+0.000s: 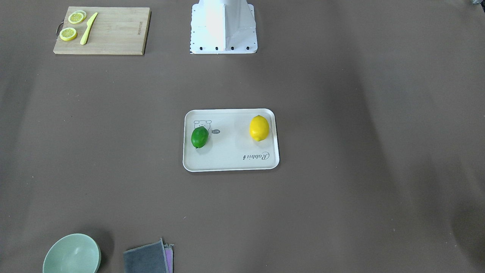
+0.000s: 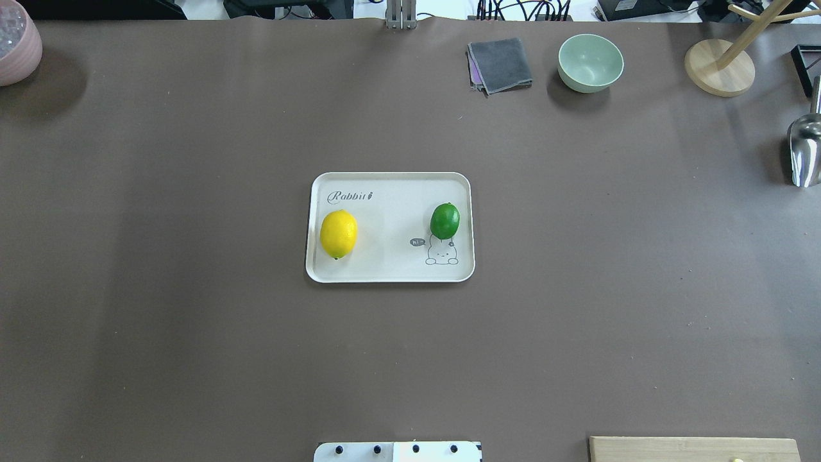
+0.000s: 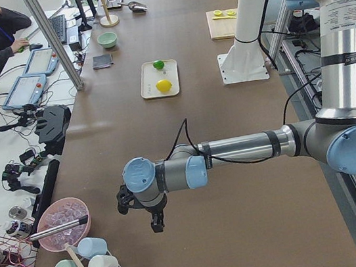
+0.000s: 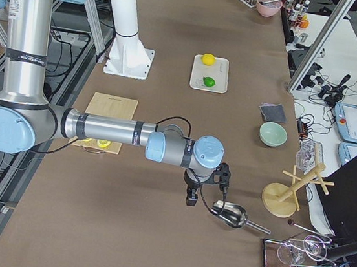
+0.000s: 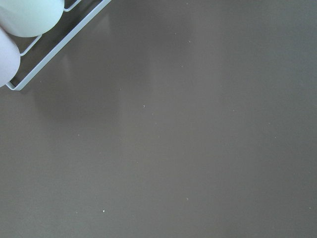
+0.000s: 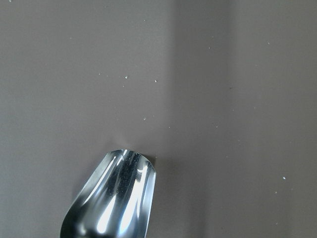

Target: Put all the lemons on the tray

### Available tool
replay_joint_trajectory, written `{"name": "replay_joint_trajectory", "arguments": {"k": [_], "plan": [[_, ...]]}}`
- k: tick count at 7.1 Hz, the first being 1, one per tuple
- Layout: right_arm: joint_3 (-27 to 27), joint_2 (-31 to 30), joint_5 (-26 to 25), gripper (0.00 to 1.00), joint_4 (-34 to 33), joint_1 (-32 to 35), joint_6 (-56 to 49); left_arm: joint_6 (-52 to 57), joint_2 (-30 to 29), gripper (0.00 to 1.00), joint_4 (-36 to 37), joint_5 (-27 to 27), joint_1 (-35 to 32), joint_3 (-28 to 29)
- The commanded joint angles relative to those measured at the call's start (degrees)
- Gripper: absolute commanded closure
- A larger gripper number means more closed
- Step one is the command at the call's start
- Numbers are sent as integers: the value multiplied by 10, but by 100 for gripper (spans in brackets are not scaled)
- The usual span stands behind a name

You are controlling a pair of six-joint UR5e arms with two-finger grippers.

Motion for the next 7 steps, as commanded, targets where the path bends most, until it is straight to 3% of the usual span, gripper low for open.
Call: {"name": "replay_joint_trajectory", "arguments": {"k": [1, 7], "plan": [[-1, 0, 0, 0, 0, -1, 1, -2, -7, 2, -18, -3, 0, -5], [-1, 1, -1, 0, 1, -3, 1, 0, -8, 2, -19, -7, -1, -11]]}}
